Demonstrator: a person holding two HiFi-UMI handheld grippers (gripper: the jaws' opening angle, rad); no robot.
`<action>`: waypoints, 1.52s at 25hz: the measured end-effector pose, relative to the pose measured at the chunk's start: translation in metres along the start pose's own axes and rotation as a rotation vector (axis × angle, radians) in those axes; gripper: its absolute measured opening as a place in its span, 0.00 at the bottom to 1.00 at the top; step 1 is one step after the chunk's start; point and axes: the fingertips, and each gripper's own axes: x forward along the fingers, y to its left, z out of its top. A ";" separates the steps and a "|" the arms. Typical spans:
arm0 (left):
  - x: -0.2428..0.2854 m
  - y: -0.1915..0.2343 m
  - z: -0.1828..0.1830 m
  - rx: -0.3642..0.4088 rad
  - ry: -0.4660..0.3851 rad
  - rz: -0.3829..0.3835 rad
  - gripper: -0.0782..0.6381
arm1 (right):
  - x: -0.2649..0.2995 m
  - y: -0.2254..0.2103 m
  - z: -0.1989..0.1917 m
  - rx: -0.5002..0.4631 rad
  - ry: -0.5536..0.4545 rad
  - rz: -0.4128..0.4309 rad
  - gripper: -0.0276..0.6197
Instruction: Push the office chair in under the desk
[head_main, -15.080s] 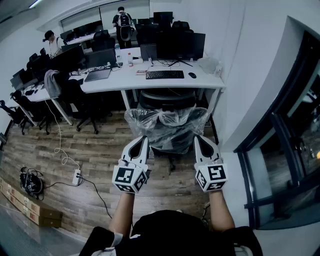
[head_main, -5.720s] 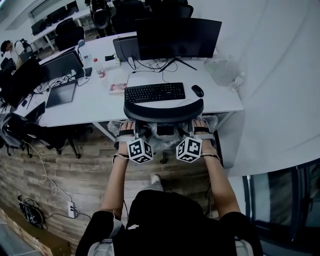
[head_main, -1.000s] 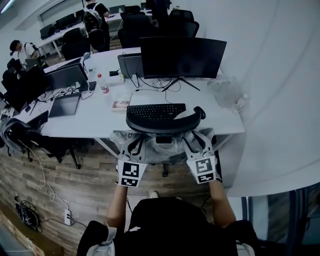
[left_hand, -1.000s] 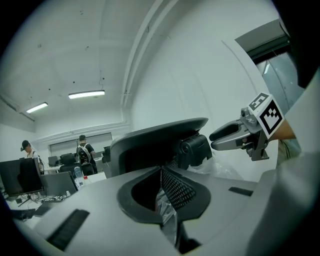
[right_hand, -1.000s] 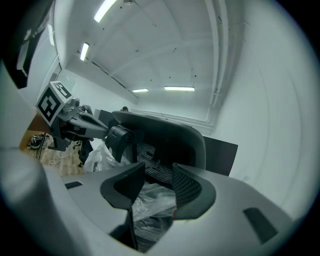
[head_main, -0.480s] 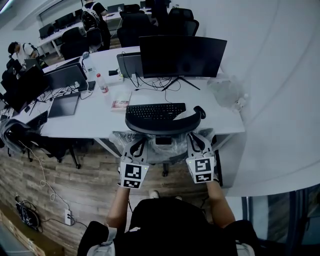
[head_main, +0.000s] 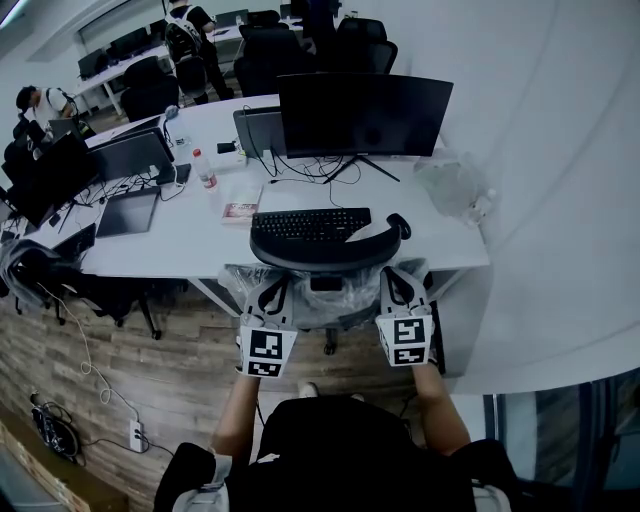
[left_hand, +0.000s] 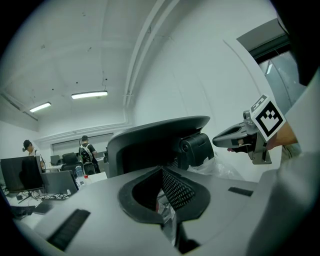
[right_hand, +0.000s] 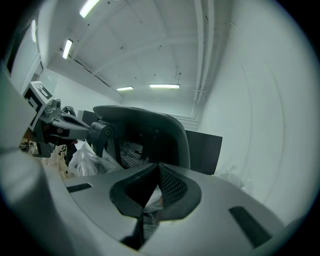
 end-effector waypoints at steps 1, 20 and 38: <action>0.000 0.000 0.000 0.000 0.000 -0.001 0.13 | 0.000 0.000 0.000 0.002 0.000 0.000 0.08; -0.001 0.000 0.000 -0.051 -0.020 0.032 0.13 | -0.002 0.000 -0.004 -0.017 -0.001 0.002 0.08; -0.001 0.002 -0.002 -0.047 -0.025 0.036 0.13 | -0.005 0.003 -0.001 -0.017 -0.003 0.013 0.08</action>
